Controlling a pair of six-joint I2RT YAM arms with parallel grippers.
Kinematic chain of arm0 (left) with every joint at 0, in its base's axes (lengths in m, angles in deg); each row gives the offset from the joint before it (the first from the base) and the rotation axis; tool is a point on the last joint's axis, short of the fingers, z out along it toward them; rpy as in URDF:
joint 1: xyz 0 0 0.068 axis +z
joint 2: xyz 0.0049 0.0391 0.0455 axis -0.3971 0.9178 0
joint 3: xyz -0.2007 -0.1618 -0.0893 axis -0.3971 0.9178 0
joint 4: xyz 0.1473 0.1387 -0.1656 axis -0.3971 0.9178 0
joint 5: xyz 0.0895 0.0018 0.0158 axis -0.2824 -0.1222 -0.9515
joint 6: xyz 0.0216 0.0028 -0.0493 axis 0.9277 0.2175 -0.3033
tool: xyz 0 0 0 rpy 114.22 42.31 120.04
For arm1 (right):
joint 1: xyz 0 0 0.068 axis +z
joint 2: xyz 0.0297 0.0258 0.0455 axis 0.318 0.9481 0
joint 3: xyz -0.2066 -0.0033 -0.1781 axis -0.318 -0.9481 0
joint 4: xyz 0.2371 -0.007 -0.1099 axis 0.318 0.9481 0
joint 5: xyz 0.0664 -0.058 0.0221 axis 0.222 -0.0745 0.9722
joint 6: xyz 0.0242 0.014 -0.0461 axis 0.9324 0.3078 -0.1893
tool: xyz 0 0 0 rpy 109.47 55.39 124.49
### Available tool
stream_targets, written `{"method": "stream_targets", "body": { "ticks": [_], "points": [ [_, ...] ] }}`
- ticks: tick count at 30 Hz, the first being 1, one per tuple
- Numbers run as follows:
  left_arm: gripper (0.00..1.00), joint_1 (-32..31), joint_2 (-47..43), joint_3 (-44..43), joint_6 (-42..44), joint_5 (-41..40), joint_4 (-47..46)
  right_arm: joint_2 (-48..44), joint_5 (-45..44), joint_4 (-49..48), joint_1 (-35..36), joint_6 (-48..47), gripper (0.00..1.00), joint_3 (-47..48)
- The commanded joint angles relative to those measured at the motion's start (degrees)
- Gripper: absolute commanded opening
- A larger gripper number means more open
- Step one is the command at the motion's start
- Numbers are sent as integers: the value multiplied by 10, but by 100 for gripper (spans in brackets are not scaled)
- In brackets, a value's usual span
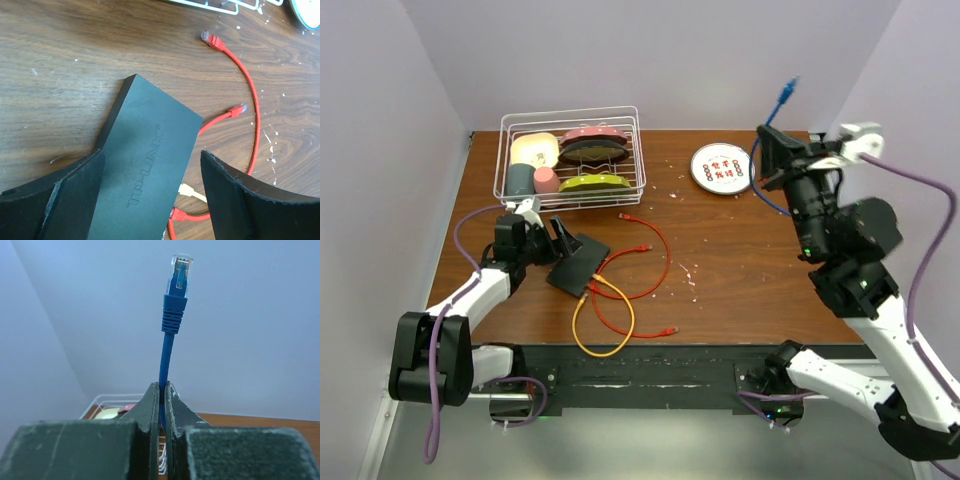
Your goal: Insert the plug into the switch port
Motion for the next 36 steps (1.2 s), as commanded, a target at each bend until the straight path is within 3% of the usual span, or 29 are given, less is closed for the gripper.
{"method": "stream_targets", "body": {
  "ticks": [1, 4, 8, 12, 15, 20, 24, 33, 36],
  "points": [
    [81, 2, -10, -7, 5, 37, -40, 90, 78, 138, 0, -18, 0, -1],
    [81, 2, -18, -6, -2, 67, -61, 118, 148, 129, 0, 18, 0, -88],
    [81, 2, -33, 1, -23, 114, -100, 198, 308, 102, 6, 48, 0, -178],
    [80, 1, -34, 13, -57, 165, -155, 288, 352, 77, 73, 14, 0, -211],
    [80, -2, -24, 17, -68, 176, -176, 348, 371, 86, 131, -10, 0, -191],
    [76, -18, 3, 20, -84, 191, -203, 374, 408, 69, 135, -3, 0, -170],
    [71, -44, 35, 34, -118, 211, -280, 384, 408, 74, 138, -3, 0, -149],
    [56, -83, 60, 35, -151, 215, -322, 389, 387, 77, 138, -1, 0, -142],
    [43, -84, 61, 38, -151, 215, -324, 386, 382, 75, 138, 1, 0, -144]
  ]
}}
